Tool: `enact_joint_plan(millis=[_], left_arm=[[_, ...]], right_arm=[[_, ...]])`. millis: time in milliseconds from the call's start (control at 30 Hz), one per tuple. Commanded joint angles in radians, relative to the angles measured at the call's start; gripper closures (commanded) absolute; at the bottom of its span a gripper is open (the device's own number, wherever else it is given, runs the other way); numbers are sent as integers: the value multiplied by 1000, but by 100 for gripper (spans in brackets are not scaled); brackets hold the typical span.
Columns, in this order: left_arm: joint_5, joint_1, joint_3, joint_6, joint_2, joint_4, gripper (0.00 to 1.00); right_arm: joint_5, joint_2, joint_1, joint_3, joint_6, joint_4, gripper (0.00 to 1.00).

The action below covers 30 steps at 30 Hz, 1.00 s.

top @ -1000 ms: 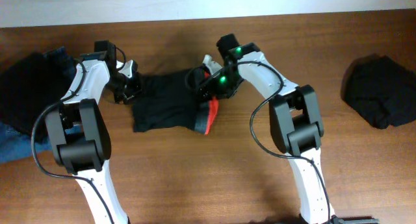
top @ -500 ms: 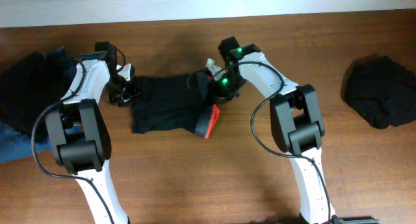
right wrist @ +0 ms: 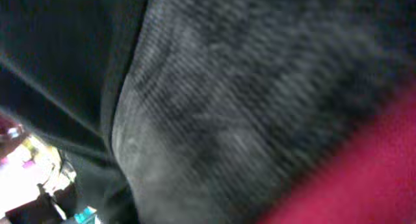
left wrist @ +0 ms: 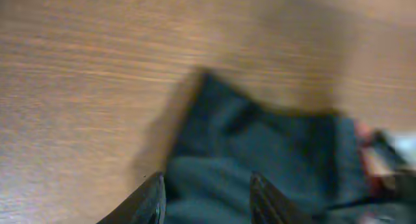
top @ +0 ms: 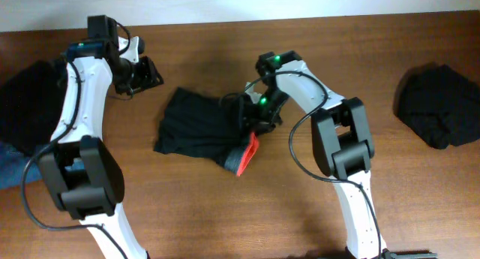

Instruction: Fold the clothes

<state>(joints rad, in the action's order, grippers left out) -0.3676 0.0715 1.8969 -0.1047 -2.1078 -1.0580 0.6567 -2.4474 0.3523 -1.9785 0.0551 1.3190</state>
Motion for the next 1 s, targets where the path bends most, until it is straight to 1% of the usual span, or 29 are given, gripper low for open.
enact_joint_plan(millis=[0,67,100,133,167,400,533,567,633,700,833,967], left_arm=[[-86,-41,8,18,27,-52,59],[-80,-65,4,36,27,-68,58],[-81,-74,4,48,27,-73,58],[-80,-86,4,54,27,-74,59],[-80,-95,4,54,27,-76,59],[-76,-146,4,49,27,-95,59],[55,-181,3,-9,27,-95,60],[80,-189,2,-19,27,-95,63],[80,-200,2,-24,25,-96,65],[82,-209,2,-53,19,-98,69],[124,-215,2,-160,-9,-111,71],[129,-215,0,-213,-57,-125,71]], right_arm=[[12,-19,20,6,-6,-18,34],[12,-19,13,6,-6,-18,21],[12,-18,6,6,-6,-17,17],[12,-19,0,6,-6,-17,4],[9,-18,-6,6,-5,-17,1],[-53,-16,-94,-2,-6,-29,1],[-58,-3,-183,-48,-25,-21,1],[-60,4,-200,-60,-29,-16,1],[-60,20,-229,-86,-53,-3,1],[-64,38,-252,-110,-76,10,1],[-118,85,-291,-154,-89,20,1],[-213,131,-322,-178,-89,26,1]])
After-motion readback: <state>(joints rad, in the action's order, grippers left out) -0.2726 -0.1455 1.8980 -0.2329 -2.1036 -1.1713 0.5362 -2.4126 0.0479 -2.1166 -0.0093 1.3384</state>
